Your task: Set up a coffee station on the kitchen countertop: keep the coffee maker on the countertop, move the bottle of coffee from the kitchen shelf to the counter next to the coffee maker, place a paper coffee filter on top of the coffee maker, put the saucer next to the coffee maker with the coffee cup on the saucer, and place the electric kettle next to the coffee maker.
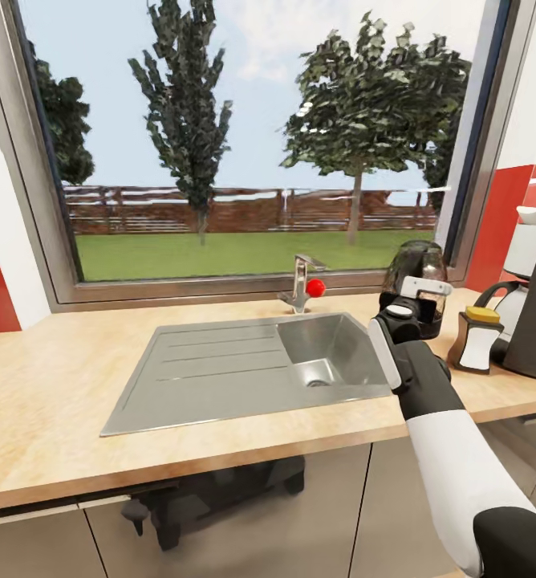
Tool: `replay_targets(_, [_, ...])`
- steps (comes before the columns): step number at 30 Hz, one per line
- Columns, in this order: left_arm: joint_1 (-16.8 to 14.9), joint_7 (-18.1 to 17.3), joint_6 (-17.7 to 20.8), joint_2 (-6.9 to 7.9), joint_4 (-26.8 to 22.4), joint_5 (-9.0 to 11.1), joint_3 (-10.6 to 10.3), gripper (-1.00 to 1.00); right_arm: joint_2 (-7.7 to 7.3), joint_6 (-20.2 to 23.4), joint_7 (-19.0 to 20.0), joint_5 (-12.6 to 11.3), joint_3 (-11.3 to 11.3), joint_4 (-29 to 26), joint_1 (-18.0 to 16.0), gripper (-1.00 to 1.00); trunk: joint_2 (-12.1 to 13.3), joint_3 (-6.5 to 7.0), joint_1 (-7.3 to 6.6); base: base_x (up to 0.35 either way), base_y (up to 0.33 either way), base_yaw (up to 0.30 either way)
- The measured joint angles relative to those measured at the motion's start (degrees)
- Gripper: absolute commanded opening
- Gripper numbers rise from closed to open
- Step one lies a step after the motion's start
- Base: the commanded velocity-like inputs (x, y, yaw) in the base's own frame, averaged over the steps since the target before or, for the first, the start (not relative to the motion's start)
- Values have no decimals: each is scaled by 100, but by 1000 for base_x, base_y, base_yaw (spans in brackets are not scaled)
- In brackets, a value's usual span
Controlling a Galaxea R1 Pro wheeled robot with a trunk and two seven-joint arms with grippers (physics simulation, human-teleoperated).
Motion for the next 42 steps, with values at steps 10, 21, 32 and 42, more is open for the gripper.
replay_targets(10, [0, 5, 0, 0, 0, 0, 3, 100, -9, -5, -1, 8, -1, 176, 0, -100, 0, 0, 0, 61, -59, 0])
replay_targets(21, [0, 11, 0, 0, 0, 0, 4, 100, -10, -318, -5, 7, -2, 467, -7, -100, 0, 0, 0, 71, -63, 0])
replay_targets(32, [0, 18, 1, 0, 0, 0, 2, 100, -9, -366, -5, 4, -1, 505, -9, -100, 0, 0, 0, 60, -47, 0])
replay_targets(42, [0, 18, 0, 0, 0, 1, 4, 100, -9, -364, -6, 6, -2, 505, -9, -100, 0, 0, 0, 67, -80, 0])
